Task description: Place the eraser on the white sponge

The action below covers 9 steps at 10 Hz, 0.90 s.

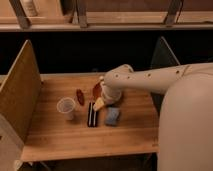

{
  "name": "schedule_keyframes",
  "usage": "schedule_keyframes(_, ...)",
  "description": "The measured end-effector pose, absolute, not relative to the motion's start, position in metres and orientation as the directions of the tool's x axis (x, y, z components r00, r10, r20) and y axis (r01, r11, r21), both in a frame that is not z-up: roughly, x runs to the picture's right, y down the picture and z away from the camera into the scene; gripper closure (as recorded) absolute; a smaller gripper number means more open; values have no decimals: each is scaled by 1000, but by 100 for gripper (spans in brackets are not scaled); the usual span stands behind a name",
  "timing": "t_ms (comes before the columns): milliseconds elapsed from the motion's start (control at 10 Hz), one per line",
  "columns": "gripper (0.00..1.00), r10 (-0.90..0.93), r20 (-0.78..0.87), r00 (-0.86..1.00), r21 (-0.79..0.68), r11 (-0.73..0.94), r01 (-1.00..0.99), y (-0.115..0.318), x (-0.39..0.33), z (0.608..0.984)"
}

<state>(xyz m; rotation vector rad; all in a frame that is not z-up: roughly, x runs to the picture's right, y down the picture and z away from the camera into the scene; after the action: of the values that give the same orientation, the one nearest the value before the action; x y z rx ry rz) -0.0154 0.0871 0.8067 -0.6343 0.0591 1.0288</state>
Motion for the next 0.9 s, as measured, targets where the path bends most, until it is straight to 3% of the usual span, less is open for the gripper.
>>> schedule_keyframes(900,20,826,-352,440,-420,281,-863,94,-27,824)
